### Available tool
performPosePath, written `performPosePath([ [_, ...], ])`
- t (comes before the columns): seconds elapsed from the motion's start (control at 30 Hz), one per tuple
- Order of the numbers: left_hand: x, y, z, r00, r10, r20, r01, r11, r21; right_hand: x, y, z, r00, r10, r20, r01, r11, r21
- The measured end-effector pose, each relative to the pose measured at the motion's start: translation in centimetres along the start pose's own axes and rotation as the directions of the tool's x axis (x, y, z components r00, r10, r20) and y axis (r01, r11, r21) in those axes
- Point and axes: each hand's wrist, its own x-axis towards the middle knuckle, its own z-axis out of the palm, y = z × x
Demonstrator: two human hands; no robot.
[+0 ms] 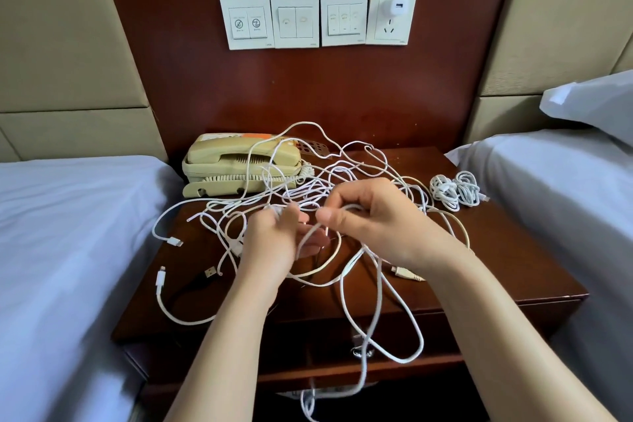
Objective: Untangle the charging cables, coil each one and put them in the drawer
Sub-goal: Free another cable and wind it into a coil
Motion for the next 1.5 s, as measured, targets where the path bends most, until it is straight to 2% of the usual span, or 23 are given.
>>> performPosePath([
  [0.13, -0.8, 0.4, 1.0, 0.97, -0.078, 0.231, 0.088, 0.996, -0.03, 0.3, 0.8, 0.2, 0.98, -0.017, -0.201, 0.026, 0.999, 0.041],
  [0.23, -1.1, 0.7, 0.9, 0.928, -0.104, 0.358, 0.156, 0.98, -0.121, 0.3, 1.3, 0.2, 0.955, 0.019, -0.295, 0.008, 0.996, 0.091],
  [0.33, -1.1, 0.8, 0.8, 0.892, -0.08, 0.445, 0.162, 0.975, -0.15, 0.5, 2.2, 0.3, 0.936, 0.051, -0.348, -0.015, 0.994, 0.104],
  [0.5, -1.4, 1.1, 0.5, 0.855, -0.064, 0.514, 0.182, 0.966, -0.182, 1.0, 3.2, 0.9, 0.946, 0.087, -0.313, -0.063, 0.994, 0.086],
  [0.63, -1.5, 1.1, 0.0, 0.835, -0.04, 0.549, 0.172, 0.967, -0.19, 1.1, 4.2, 1.4, 0.965, 0.215, -0.149, -0.182, 0.961, 0.209],
  [0.7, -1.6, 1.2, -0.2, 0.826, -0.015, 0.563, 0.169, 0.96, -0.222, 0.9, 4.4, 2.0, 0.962, 0.259, -0.083, -0.242, 0.954, 0.179],
  [0.9, -1.1, 1.5, -0.8, 0.877, -0.023, 0.48, 0.257, 0.867, -0.428, 0.6, 3.8, 3.0, 0.952, 0.299, 0.068, -0.305, 0.944, 0.124],
  [1.0, -0.7, 1.7, -0.8, 0.915, -0.052, 0.4, 0.266, 0.823, -0.502, -0.1, 3.1, 3.2, 0.938, 0.286, 0.197, -0.278, 0.958, -0.067],
  [1.07, -0.5, 1.7, -0.7, 0.931, -0.083, 0.357, 0.265, 0.824, -0.501, -0.3, 2.6, 3.4, 0.935, 0.276, 0.223, -0.242, 0.956, -0.166],
  [1.17, -0.1, 1.5, -0.6, 0.966, -0.074, 0.249, 0.183, 0.875, -0.449, -0.6, 1.7, 3.1, 0.935, 0.261, 0.242, -0.183, 0.935, -0.303],
  [1.3, 1.0, 1.0, -0.9, 0.999, -0.026, 0.037, 0.036, 0.95, -0.311, -1.1, 0.0, 2.5, 0.952, 0.198, 0.235, -0.122, 0.946, -0.302],
  [1.4, 1.1, 0.8, -0.8, 0.997, -0.074, 0.021, 0.077, 0.965, -0.25, -0.9, -0.5, 2.0, 0.98, 0.129, 0.152, -0.088, 0.964, -0.252],
  [1.5, 0.8, 0.6, -0.6, 0.996, -0.061, 0.066, 0.066, 0.995, -0.073, -0.6, 0.0, 1.4, 0.999, 0.049, 0.015, -0.045, 0.975, -0.219],
])
